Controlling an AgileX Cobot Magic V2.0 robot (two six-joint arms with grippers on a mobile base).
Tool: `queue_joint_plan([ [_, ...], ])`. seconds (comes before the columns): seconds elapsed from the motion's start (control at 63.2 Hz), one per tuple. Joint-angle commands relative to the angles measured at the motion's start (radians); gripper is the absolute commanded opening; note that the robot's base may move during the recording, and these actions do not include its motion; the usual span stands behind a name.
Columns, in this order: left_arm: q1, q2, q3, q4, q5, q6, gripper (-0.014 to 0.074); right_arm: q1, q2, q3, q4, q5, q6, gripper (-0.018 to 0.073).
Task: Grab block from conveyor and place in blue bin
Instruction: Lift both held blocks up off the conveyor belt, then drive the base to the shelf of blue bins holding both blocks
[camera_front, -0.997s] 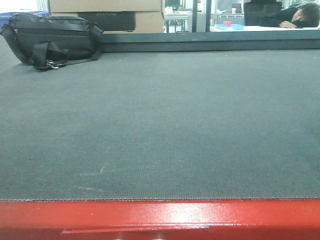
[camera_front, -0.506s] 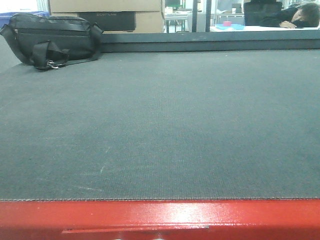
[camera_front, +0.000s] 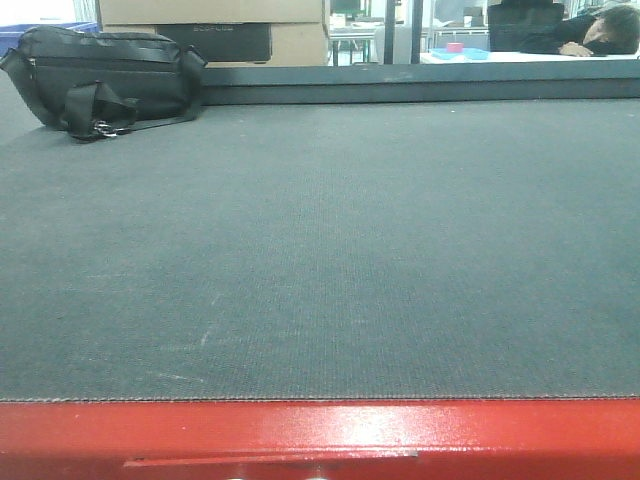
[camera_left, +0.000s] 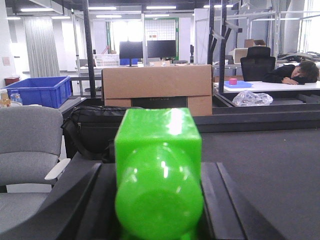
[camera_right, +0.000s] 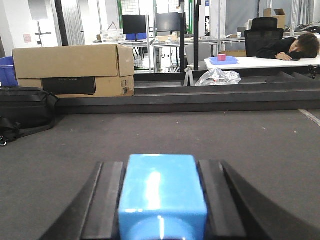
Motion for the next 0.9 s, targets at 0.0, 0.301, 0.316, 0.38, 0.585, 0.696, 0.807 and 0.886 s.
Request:
queue_joint_plan([
  [0.0,0.002,-0.006,0.001,-0.006,-0.022,-0.002,-0.0111,0.002,-0.004,-0.002,0.003,-0.021,-0.004,-0.0154],
  [0.301,0.002,-0.006,0.001,-0.006,-0.022,-0.002,-0.0111,0.002,-0.004,-0.002,0.003,-0.021,-0.004,-0.0154],
  [0.316,0.002,-0.006,0.001,-0.006,-0.022,-0.002,-0.0111,0.002,-0.004,-0.002,0.003,-0.021,-0.004,-0.0154],
  [0.38,0.002,-0.006,0.001,-0.006,-0.022,-0.002,-0.0111,0.002,-0.004,-0.002,0.003,-0.021,-0.004,-0.0154],
  [0.585,0.002,-0.006,0.001,-0.006,-0.022,-0.002,-0.0111,0.002,-0.004,-0.002,0.003,-0.021,-0.004,-0.0154],
  [0.696,0.002,-0.006,0.001,-0.006,-0.022,-0.002,-0.0111,0.002,-0.004,-0.002,0.003,-0.021,-0.004,-0.0154],
  [0.807,0.002,-0.006,0.001,-0.006,-0.022,-0.002,-0.0111,0.002,-0.004,-0.002,0.003,-0.021,-0.004,-0.0154],
  [0.886,0.005,-0.005,0.001,-0.006,-0.022,-0.002,-0.0111,0.002,-0.004,-0.002,0.003,-0.021,-0.004,-0.0154],
])
